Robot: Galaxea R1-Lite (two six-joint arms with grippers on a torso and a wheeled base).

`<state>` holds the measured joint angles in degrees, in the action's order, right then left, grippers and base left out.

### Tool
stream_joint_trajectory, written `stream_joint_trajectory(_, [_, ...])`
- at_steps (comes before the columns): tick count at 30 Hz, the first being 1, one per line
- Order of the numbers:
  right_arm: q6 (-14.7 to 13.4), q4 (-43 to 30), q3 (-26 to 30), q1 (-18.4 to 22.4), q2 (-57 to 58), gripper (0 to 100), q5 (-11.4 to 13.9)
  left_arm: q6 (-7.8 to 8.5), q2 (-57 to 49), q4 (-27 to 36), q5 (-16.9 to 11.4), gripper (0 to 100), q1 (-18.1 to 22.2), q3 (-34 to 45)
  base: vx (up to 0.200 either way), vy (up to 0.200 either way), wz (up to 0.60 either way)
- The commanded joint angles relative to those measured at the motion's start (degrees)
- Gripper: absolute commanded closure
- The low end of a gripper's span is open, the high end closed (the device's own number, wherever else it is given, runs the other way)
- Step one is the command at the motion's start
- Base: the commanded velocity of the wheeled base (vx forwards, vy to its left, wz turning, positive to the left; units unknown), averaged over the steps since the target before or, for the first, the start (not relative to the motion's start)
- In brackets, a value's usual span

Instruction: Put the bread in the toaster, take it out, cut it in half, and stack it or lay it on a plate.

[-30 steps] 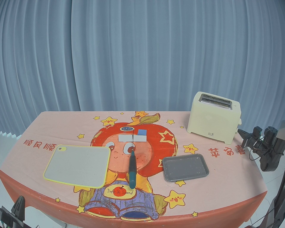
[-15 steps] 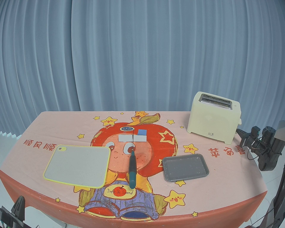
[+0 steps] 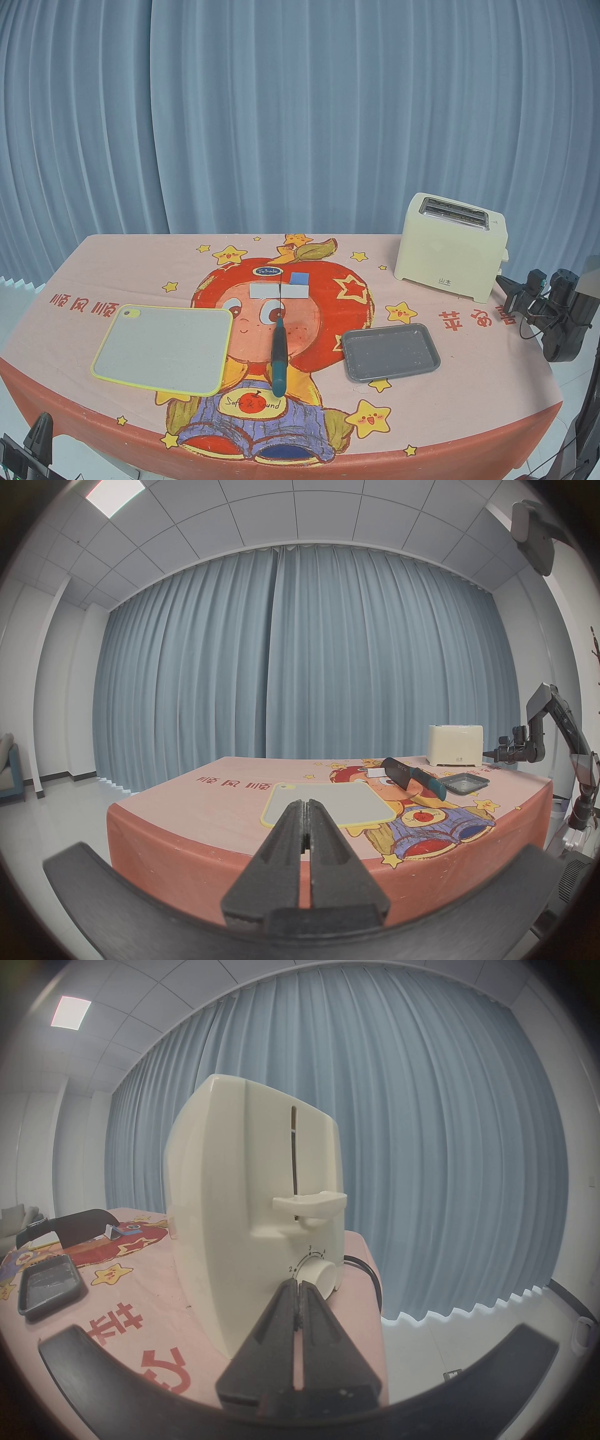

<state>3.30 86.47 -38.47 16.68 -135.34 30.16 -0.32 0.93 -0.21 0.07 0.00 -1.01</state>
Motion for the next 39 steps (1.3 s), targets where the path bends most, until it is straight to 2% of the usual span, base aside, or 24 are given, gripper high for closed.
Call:
stream_joint_trajectory(1, [0.0,0.4,0.1,0.2,-0.4,100,0.0,-0.03,-0.9,-0.1,0.0,100,0.0,1.0,0.000,0.000,0.00])
stream_joint_trajectory(39, [0.6,1.2,1.7,-0.6,-0.5,100,0.0,-0.03,-0.9,0.0,0.0,100,0.0,1.0,0.000,0.000,0.00])
